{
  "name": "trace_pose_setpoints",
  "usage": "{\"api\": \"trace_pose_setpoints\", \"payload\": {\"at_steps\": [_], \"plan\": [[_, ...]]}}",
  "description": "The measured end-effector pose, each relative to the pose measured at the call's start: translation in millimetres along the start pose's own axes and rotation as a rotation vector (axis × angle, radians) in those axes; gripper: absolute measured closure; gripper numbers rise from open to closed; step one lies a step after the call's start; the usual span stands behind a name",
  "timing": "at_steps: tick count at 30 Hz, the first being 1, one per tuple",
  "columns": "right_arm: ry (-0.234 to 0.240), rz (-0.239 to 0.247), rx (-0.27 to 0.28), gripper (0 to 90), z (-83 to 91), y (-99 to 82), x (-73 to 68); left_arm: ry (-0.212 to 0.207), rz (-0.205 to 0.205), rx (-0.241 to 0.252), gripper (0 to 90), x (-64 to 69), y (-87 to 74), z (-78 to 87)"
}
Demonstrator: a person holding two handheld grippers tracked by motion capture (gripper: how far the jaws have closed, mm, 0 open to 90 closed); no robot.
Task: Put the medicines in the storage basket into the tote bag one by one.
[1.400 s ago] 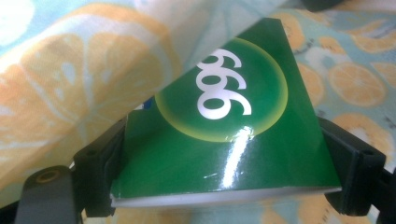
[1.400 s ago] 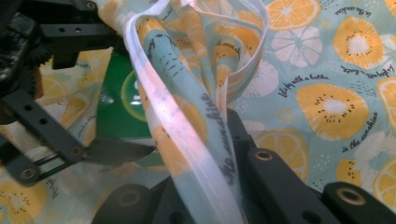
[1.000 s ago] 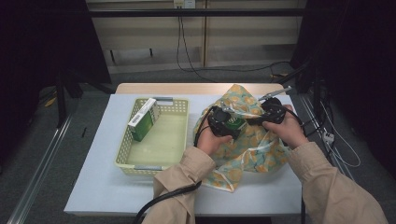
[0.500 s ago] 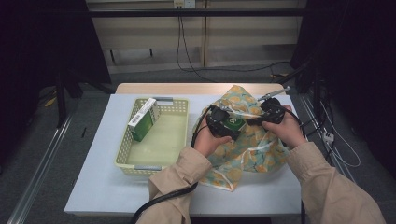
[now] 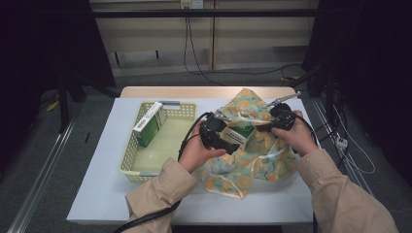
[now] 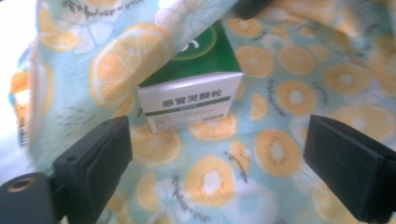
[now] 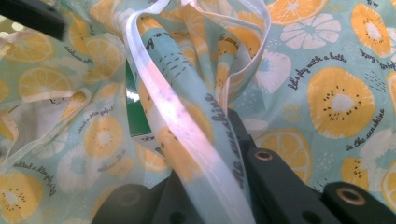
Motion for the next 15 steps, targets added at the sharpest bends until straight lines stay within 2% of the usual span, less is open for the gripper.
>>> {"api": "trace_pose_setpoints", "payload": {"at_steps": [7,15], "plan": [[0.0,0.003,0.002,89.3,1.4,-1.5,-1.1,0.014,0.018,0.013,7.4,-19.8,-13.3,29.7],[0.001,0.002,0.007,89.3,3.6,-1.1,-1.1,0.039,0.045,0.015,6.8,-50.1,-26.7,58.6]]}}
Point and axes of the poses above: each handheld gripper's, and its own axes: z roughly backward along the jaws, y roughly out of its top, x roughly to its right, the point moved 3 cm from there along -z, roughly forward along the jaws, and after that the axes turned 6 degrees about y, right-handed, at the moved point
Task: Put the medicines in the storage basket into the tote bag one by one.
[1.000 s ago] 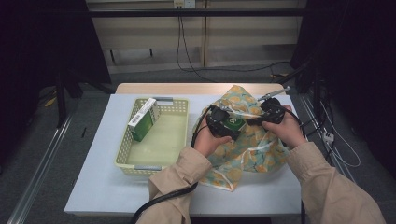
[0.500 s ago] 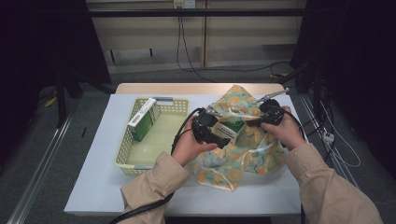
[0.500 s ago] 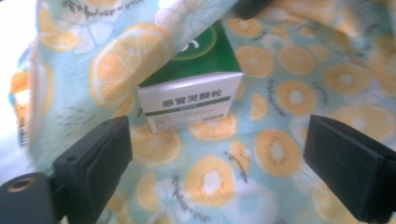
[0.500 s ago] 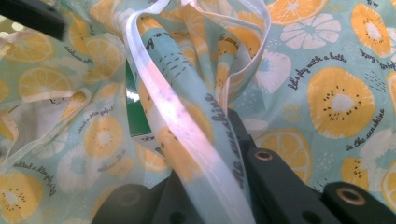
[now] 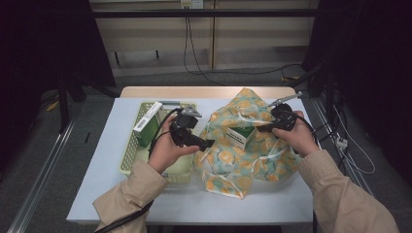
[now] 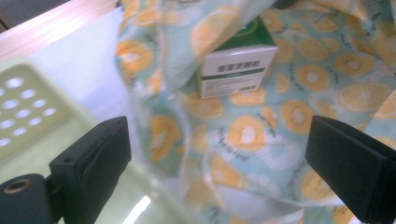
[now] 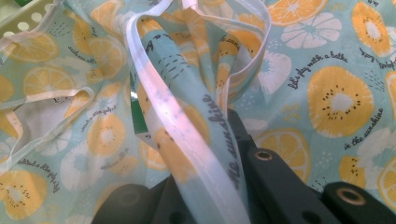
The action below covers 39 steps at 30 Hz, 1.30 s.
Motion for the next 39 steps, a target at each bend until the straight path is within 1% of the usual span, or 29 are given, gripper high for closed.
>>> {"api": "trace_pose_setpoints", "payload": {"at_steps": [2,5,8,9,10,11,12,13,14,18,20,24,26,27,28,30,32,33,35,36,38,39], "plan": [[0.001,0.001,0.002,89.4,0.2,0.1,0.0,0.006,0.017,0.0,7.0,-8.7,-3.4,4.9],[0.002,0.003,-0.003,89.3,0.0,-0.2,0.0,0.041,0.022,-0.011,7.8,-22.1,-9.2,10.4],[0.001,0.004,-0.001,89.3,0.1,-0.1,0.1,0.061,0.033,-0.016,8.1,-33.6,-15.0,14.5],[0.002,0.004,-0.001,89.3,0.1,-0.2,0.1,0.059,0.036,-0.012,8.1,-37.4,-17.0,15.3],[0.002,0.003,-0.001,89.3,0.3,-0.2,0.0,0.067,0.041,-0.011,8.4,-40.1,-18.4,16.2],[0.001,0.003,0.0,89.4,0.4,-0.2,0.1,0.077,0.038,-0.024,8.4,-44.9,-20.9,17.5],[0.001,0.002,0.0,89.3,0.5,-0.1,0.2,0.079,0.048,-0.019,8.6,-47.9,-23.0,17.6],[0.001,0.002,0.001,89.3,0.5,-0.2,0.2,0.085,0.046,-0.022,8.6,-51.4,-24.9,18.2],[0.0,0.002,0.0,89.3,0.6,-0.2,0.2,0.087,0.056,-0.025,8.6,-53.9,-26.8,18.5],[0.002,0.002,-0.002,89.3,0.4,-0.4,0.1,0.096,0.066,-0.011,9.6,-67.3,-31.4,21.3],[0.001,0.003,-0.001,89.4,0.5,-0.3,0.0,0.099,0.088,-0.007,9.7,-73.9,-33.4,22.7],[0.003,0.001,0.004,89.3,1.2,-0.5,0.5,0.149,0.124,0.0,9.7,-91.0,-38.9,26.4],[0.004,0.001,0.003,89.3,1.4,-0.7,0.9,0.157,0.137,-0.001,9.7,-96.1,-41.2,27.4],[0.003,0.0,0.004,89.3,1.4,-0.6,0.9,0.171,0.142,0.004,9.8,-100.2,-42.7,28.3],[0.004,0.001,0.005,89.3,1.6,-0.6,0.8,0.174,0.152,0.005,9.8,-103.1,-44.0,28.6],[0.004,-0.001,0.009,89.3,1.9,-0.5,1.0,0.197,0.163,0.002,9.9,-108.8,-46.3,29.5],[0.006,-0.004,0.013,89.3,2.5,-0.6,1.8,0.208,0.169,0.001,9.8,-114.2,-48.5,29.8],[0.005,-0.006,0.011,89.3,2.5,-0.9,2.1,0.221,0.17,0.001,9.7,-116.2,-49.4,29.2],[0.005,-0.008,0.011,89.3,1.8,-1.4,2.0,0.243,0.153,-0.006,9.9,-120.8,-51.0,29.6],[0.005,-0.005,0.009,89.3,1.4,-1.7,1.9,0.243,0.163,-0.004,9.9,-121.6,-51.5,29.1],[0.006,-0.003,0.01,89.3,1.3,-1.7,1.7,0.255,0.159,-0.01,9.9,-125.4,-52.9,29.4],[0.007,-0.004,0.01,89.3,1.3,-1.7,1.7,0.269,0.159,-0.011,10.2,-126.6,-53.4,29.6]]}}
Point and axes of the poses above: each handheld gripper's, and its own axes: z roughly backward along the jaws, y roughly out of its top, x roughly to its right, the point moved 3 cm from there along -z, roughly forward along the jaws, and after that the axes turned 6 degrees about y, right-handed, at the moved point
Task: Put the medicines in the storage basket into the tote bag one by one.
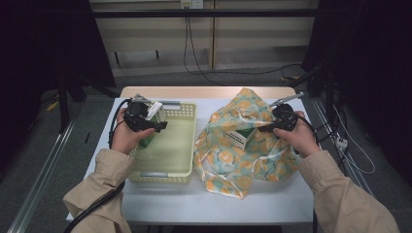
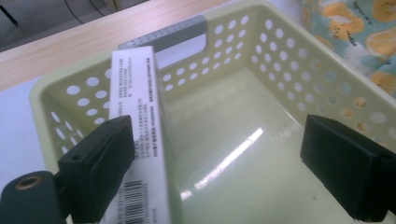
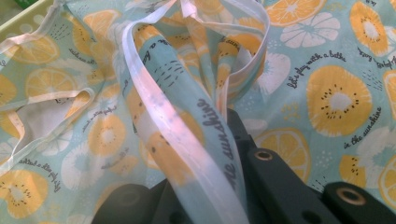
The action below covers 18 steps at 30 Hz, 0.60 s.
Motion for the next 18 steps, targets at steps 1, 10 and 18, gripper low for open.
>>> {"api": "trace_pose_setpoints", "payload": {"at_steps": [1,10,18], "plan": [[0.0,0.0,0.0,89.3,0.0,0.0,0.1,0.006,0.0,0.004,10.3,-1.6,-0.3,-0.3],[0.002,-0.004,0.002,89.3,1.7,-0.5,1.5,0.05,0.033,-0.038,14.2,-17.8,-11.1,0.0],[0.004,-0.011,0.006,89.3,0.0,-2.7,2.4,0.078,0.025,-0.103,48.0,-16.3,-19.7,-6.7]]}}
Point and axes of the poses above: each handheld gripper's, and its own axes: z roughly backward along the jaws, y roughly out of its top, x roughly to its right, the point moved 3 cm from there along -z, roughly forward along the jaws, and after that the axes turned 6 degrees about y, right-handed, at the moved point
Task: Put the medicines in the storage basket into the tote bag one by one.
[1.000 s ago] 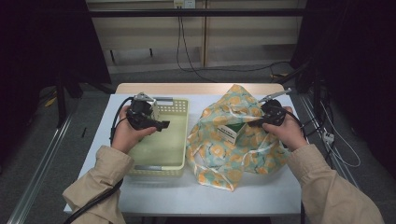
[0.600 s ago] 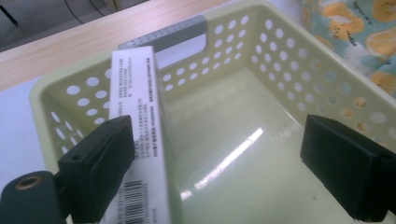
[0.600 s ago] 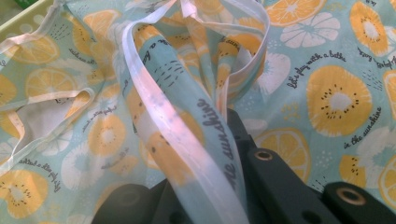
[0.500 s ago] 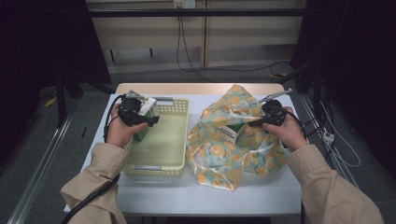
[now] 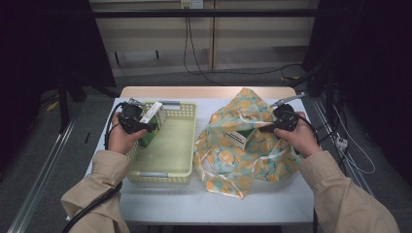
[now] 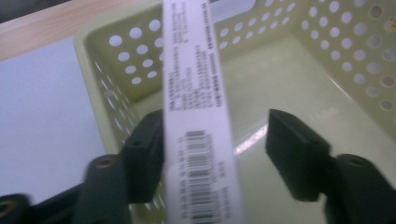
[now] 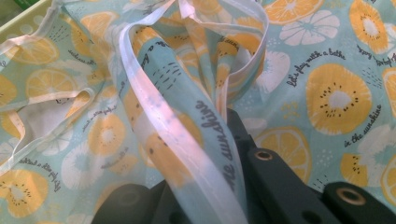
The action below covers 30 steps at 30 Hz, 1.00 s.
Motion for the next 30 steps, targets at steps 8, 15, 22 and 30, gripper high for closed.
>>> {"api": "trace_pose_setpoints", "payload": {"at_steps": [8,15,22,30], "plan": [[-0.005,-0.002,-0.001,89.3,1.5,-0.7,1.7,0.015,0.016,-0.008,62.5,9.3,4.8,2.5],[-0.006,-0.002,0.0,89.3,1.2,-0.7,1.7,-0.041,0.042,0.052,62.8,18.9,22.8,27.6],[-0.006,-0.005,0.002,89.3,1.6,-0.6,2.0,-0.137,0.031,0.093,62.8,39.3,38.4,52.8],[-0.006,-0.007,0.004,89.3,1.9,-0.3,1.7,-0.243,-0.073,0.132,62.8,79.0,55.1,78.2]]}}
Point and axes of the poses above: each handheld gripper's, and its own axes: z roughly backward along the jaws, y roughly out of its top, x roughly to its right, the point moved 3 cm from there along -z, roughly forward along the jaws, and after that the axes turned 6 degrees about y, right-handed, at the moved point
